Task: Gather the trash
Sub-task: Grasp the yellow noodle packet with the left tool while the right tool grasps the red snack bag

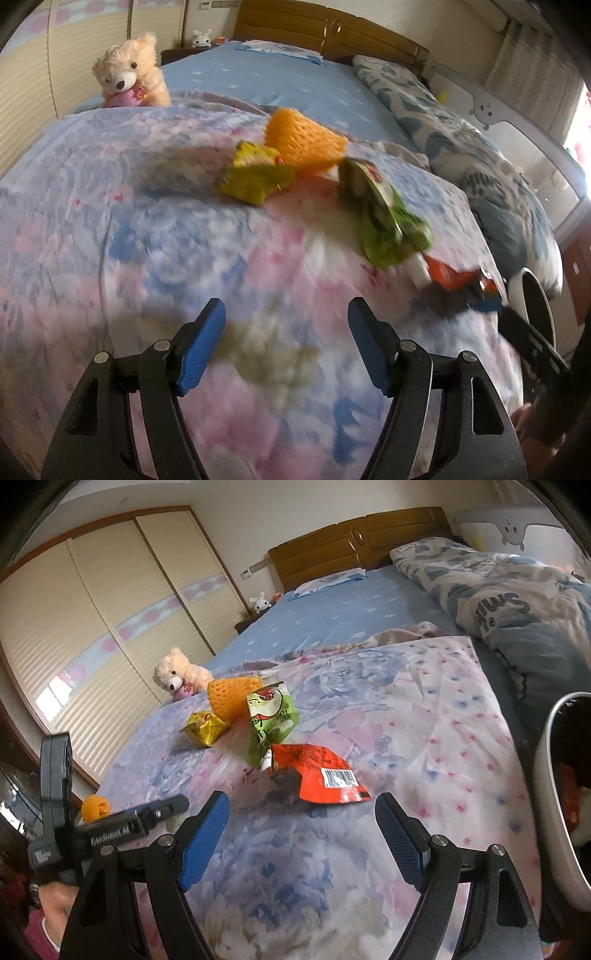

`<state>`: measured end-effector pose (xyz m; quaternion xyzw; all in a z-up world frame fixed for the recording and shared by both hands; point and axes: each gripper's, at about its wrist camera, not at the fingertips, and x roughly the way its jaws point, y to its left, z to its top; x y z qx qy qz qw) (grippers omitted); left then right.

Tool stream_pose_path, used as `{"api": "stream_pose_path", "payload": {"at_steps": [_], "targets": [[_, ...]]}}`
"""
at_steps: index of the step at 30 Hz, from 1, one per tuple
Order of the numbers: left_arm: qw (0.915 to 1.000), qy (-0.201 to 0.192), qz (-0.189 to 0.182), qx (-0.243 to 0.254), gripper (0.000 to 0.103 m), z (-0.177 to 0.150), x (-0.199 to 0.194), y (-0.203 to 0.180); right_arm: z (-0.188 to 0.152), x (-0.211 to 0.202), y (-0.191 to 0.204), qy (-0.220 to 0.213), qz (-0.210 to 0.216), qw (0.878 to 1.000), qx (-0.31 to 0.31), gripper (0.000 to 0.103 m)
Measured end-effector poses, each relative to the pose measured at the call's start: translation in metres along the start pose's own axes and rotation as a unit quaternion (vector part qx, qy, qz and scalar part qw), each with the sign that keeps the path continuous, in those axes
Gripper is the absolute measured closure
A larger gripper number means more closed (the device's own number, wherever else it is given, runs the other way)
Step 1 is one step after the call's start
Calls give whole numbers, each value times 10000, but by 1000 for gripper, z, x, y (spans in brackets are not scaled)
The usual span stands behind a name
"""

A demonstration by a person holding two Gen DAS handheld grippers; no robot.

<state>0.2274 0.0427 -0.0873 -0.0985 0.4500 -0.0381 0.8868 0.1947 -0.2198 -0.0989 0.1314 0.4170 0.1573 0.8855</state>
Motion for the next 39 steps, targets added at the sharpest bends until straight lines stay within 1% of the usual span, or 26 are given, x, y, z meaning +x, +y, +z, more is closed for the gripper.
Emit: {"api": "stream_pose_path", "payload": {"at_steps": [3,6,9,14,15,16,17,19,20,21,22,24,30,35,39], "targets": [[10000,-19,85,10,28,16,11,5,2,10,1,81,-20,10000,-27,20],[9997,-57,195,126,25,32,23,8,4,20,-1,199,-22,9998,-22,20],[9991,-80,347,216,25,46,36,9,7,27,-1,254,-20,9997,-30,20],[9987,-145,428,254,25,66,54,13,10,38,-3,348,-59,9994,-52,22],[9984,-165,463,272,25,68,57,13,10,40,-4,387,-28,9992,-28,27],[9983,-193,479,288,25,70,58,14,10,41,-5,398,-27,9992,-20,37],[9979,-256,498,318,25,71,59,13,11,42,-5,400,-67,9992,-21,42],[9970,-380,521,427,39,73,60,11,12,41,-7,375,-104,9992,4,56],[9971,-363,483,465,57,75,61,10,12,40,-7,360,-112,9993,15,60],[9975,-295,411,488,59,74,64,10,12,39,-8,344,-133,9993,13,69],[9975,-313,405,494,59,74,64,9,13,38,-9,343,-125,9993,21,77],[9971,-360,398,548,59,72,61,8,13,37,-11,358,-73,9993,71,85],[9979,-333,232,497,59,56,46,5,10,24,-10,268,-49,9996,106,94],[9983,-319,41,494,59,33,24,-4,5,12,-8,213,-29,9997,102,95],[9976,-332,-149,585,59,13,4,-18,0,1,-11,168,-48,9998,115,95]]}}
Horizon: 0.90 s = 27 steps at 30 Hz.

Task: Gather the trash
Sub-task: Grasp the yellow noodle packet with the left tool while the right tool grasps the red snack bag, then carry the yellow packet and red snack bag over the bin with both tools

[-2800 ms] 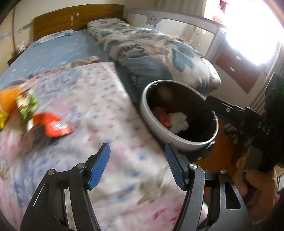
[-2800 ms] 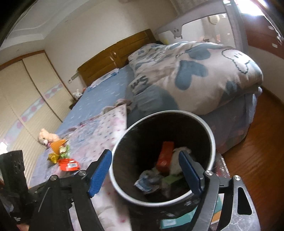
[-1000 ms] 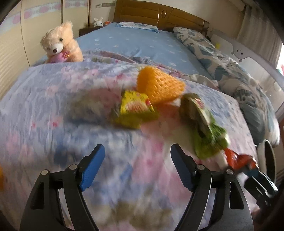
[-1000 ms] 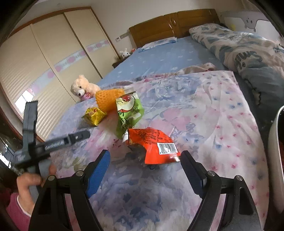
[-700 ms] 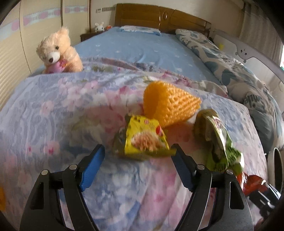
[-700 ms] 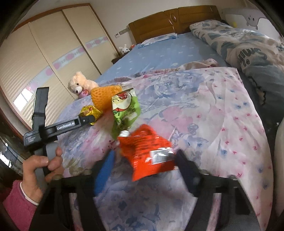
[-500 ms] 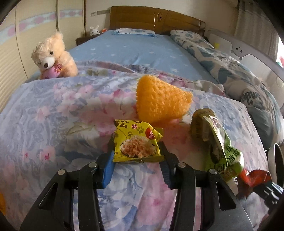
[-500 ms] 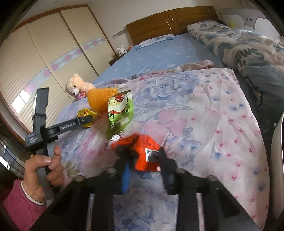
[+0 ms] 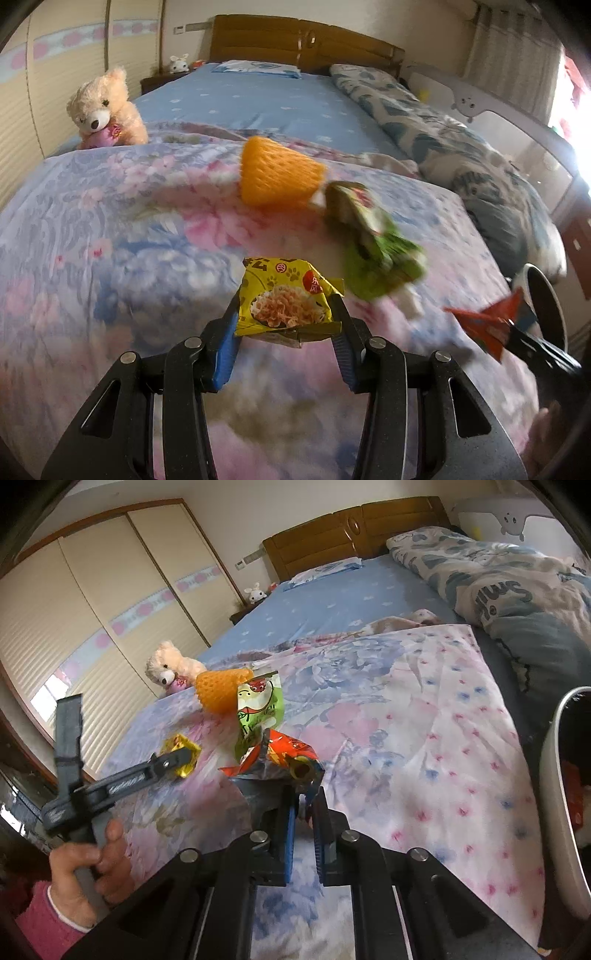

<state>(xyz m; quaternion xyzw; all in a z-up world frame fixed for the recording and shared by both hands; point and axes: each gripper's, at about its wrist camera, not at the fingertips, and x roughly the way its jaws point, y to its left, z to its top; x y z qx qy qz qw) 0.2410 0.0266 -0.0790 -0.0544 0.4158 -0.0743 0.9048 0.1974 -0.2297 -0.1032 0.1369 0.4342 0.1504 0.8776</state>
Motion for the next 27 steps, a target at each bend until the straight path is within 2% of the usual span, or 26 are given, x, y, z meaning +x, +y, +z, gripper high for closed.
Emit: {"api": "stream_pose_path", "payload": {"at_steps": [12,27], "targets": [[9984,64,-468,317,59,-37,-35,-50,-17,-46,-13,-232,-124,9996,92,95],[9925,146,-885,830,59,-54,-48,-116,-39,-89,-47,-446,-377,9974,430,95]]}}
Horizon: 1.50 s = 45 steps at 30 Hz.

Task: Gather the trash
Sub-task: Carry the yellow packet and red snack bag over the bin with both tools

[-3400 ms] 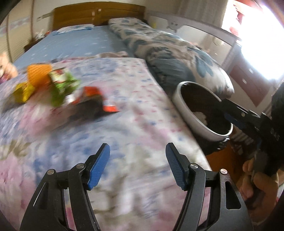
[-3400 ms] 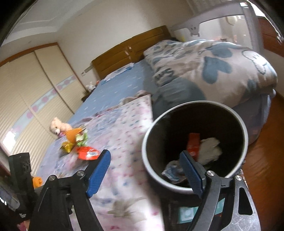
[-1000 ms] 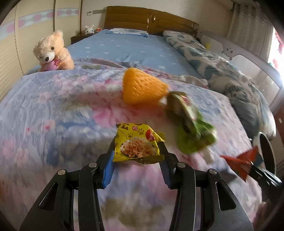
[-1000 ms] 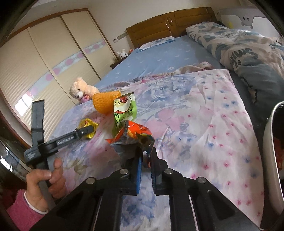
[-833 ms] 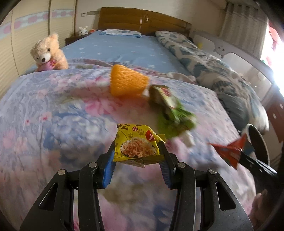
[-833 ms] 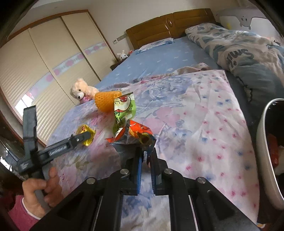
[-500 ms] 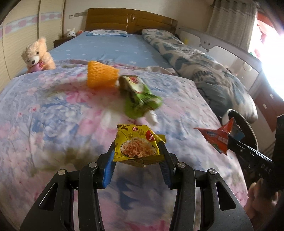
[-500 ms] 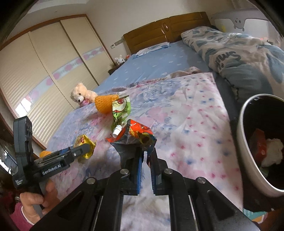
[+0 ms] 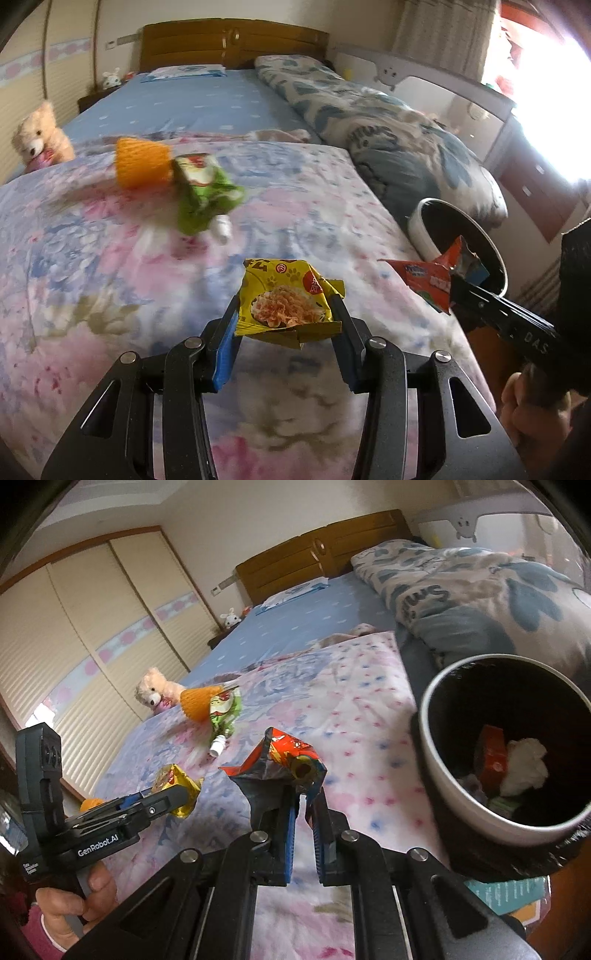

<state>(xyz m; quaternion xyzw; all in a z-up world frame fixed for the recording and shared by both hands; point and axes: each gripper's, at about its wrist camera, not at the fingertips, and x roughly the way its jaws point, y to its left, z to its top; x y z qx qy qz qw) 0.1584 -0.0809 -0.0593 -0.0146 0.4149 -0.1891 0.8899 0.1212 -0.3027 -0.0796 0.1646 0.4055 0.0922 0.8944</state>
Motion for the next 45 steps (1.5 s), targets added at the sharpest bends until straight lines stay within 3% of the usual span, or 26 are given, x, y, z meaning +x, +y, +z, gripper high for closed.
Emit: {"api": "stream_pose_path", "payload": {"at_steps": [26,45], "targets": [[9958,128,-309,857,59,9,16,-94,-1,-65,-78,-593,-633,9944,600,95],[9892,79,-536,1360,59,23,24,-153,2,-83,-113,-683,-941,9901,782,95]]}}
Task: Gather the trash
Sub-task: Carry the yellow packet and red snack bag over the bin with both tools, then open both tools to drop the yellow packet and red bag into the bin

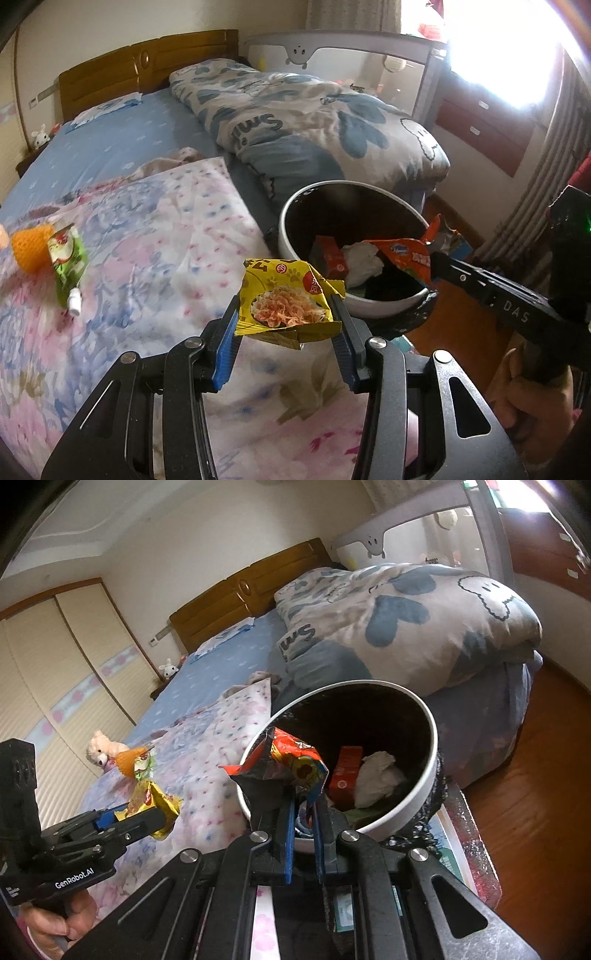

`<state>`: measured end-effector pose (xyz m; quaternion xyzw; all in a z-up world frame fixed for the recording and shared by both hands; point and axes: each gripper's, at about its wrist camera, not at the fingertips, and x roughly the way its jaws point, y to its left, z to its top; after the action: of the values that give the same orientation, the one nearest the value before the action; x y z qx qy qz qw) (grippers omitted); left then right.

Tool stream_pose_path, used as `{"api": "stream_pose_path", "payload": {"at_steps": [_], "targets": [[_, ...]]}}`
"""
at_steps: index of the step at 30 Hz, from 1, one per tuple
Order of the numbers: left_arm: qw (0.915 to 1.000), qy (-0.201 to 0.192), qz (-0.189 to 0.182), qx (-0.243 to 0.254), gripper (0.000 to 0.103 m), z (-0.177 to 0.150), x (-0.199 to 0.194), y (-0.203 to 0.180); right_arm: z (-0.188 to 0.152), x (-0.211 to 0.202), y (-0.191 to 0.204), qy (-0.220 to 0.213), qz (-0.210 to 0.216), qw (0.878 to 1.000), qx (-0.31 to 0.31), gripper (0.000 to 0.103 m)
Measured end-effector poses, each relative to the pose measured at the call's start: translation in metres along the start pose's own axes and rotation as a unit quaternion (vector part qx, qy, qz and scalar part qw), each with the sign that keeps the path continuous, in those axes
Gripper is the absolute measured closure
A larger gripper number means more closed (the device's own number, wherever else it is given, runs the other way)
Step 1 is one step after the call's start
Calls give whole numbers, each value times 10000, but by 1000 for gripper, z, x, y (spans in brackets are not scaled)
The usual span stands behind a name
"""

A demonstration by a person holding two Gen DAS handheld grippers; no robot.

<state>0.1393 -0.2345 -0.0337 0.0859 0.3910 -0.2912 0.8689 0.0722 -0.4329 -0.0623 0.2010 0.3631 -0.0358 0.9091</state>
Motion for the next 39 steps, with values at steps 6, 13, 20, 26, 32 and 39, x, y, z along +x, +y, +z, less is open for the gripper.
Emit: {"api": "stream_pose_path", "payload": {"at_steps": [6,13,20,26,32,39], "targets": [[9999,-16,-70,128,59,10,7,-14,5,-1,-9,-18,-69,10000,33,95],[9997,14,-102,215,59,21,21,-27,15,0,-17,-29,-150,9999,13,95],[9996,52,-115,245,59,29,33,-34,25,4,-24,-35,-184,9998,23,95],[9996,154,-167,180,59,35,46,-35,30,13,-30,45,-201,9998,48,95],[9994,234,-162,200,59,39,58,-37,35,20,-33,109,-251,9996,22,95],[9990,341,-172,230,59,42,71,-37,40,31,-38,222,-296,9993,33,94]]}}
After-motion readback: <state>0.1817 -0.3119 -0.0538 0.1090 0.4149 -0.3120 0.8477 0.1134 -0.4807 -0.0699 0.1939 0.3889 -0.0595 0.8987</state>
